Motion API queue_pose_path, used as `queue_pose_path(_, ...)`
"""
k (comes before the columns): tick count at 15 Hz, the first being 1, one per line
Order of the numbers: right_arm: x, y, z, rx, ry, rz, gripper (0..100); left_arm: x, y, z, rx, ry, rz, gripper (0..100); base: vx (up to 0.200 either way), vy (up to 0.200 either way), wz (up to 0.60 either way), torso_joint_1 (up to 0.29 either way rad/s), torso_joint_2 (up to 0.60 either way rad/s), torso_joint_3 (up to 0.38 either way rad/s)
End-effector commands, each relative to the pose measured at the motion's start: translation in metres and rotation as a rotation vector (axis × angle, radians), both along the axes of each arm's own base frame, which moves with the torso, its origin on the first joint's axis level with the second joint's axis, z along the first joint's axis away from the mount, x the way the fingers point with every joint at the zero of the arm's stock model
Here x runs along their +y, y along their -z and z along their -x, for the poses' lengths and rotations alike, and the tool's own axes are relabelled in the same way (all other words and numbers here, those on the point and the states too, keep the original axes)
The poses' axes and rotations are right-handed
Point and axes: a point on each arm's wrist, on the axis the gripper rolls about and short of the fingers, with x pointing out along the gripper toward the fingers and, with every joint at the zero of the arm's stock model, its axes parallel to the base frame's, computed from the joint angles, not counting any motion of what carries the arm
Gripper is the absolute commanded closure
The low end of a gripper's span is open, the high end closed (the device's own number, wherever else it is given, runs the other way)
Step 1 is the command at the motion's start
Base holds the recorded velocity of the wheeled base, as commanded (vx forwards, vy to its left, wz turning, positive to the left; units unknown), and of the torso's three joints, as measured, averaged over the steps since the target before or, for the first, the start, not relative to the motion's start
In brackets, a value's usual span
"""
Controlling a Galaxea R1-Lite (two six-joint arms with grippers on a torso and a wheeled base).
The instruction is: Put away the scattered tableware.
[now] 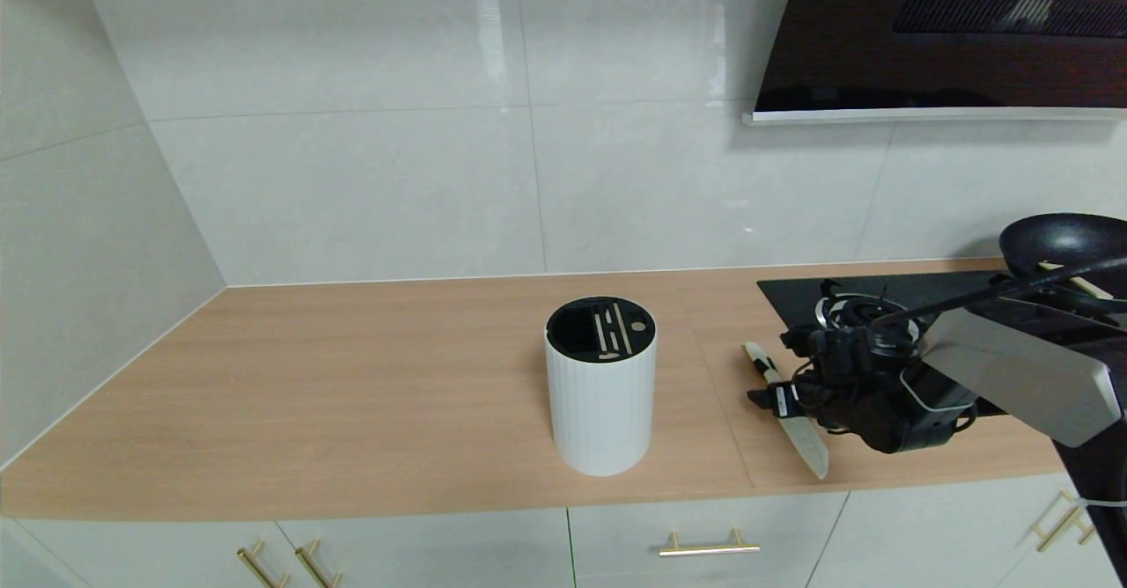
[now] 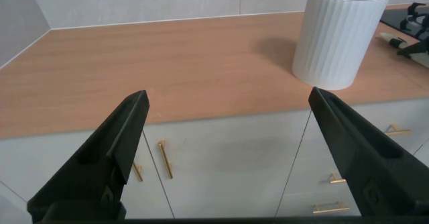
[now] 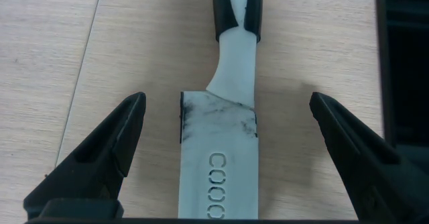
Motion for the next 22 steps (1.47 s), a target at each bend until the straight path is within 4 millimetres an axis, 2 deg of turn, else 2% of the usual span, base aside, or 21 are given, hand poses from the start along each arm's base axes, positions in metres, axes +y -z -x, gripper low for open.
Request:
queue_pose_path(1, 0.001, -0.002, 0.000, -0.003, -0.003, 0.001, 0, 0.000, 0.000, 0.000, 0.001, 0.000, 0.001, 0, 0.000, 0.000, 0.00, 0.000, 0.00, 0.000)
queue_pose_path(17, 0.007, 0.009, 0.004, 0.019, 0.000, 0.044, 0, 0.000, 0.000, 0.000, 0.001, 0.000, 0.001, 0, 0.000, 0.000, 0.00, 0.000, 0.00, 0.000)
queue_pose_path(18, 0.007, 0.011, 0.005, 0.026, 0.000, 0.051, 100, 0.000, 0.000, 0.000, 0.001, 0.000, 0.001, 0, 0.000, 0.000, 0.00, 0.000, 0.00, 0.000)
queue_pose_path(22, 0.013, 0.015, 0.008, 0.038, -0.015, 0.062, 100, 0.000, 0.000, 0.000, 0.001, 0.000, 0.001, 0, 0.000, 0.000, 0.00, 0.000, 0.00, 0.000)
